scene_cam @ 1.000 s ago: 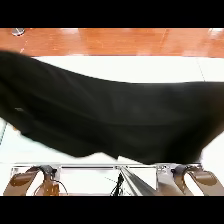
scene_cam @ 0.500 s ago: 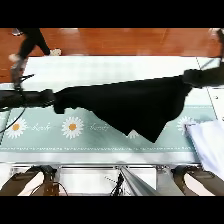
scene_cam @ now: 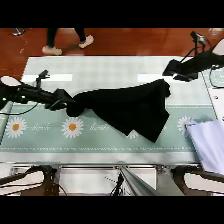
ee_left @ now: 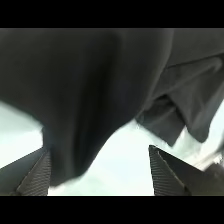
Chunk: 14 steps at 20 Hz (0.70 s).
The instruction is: Fold the shirts.
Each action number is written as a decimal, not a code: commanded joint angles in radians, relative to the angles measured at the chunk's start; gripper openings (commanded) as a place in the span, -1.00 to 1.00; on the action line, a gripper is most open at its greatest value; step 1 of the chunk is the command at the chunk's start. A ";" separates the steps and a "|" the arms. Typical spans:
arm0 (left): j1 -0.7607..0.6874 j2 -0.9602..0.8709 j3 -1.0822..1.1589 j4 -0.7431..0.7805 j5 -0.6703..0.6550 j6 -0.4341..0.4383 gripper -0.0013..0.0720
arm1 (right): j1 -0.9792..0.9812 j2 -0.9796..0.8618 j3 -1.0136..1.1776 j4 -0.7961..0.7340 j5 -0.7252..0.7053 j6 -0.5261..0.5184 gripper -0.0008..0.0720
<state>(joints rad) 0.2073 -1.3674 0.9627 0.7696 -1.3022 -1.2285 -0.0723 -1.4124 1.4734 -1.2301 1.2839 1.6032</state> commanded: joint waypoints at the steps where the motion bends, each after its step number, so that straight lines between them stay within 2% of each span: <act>1: 0.182 0.008 0.024 0.001 -0.116 0.043 0.96 | -0.126 0.068 0.048 -0.075 0.179 -0.093 0.73; 3: 0.308 0.040 -0.019 0.000 -0.097 0.040 0.96 | -0.232 0.183 -0.050 -0.113 0.153 -0.094 0.73; 6: 0.412 0.080 -0.174 -0.013 -0.017 0.040 0.96 | -0.344 0.397 -0.418 -0.101 0.013 -0.085 0.73; 7: 0.421 0.081 -0.230 -0.045 -0.005 0.066 0.96 | -0.363 0.465 -0.555 -0.076 -0.032 -0.080 0.73; 9: 0.415 0.080 -0.321 -0.165 0.012 0.143 0.96 | -0.372 0.578 -0.805 0.018 -0.056 -0.071 0.73; 11: 0.377 0.077 -0.368 -0.284 0.020 0.203 0.96 | -0.372 0.644 -0.961 0.138 -0.073 -0.107 0.73; 14: 0.230 0.065 -0.372 -0.291 0.071 0.225 0.96 | -0.372 0.674 -1.046 0.243 -0.080 -0.156 0.73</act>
<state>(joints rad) 0.5255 -1.2957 0.6262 0.5430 -1.2789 -1.0519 -0.4343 -0.7998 0.5686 -1.1126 1.2293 1.4910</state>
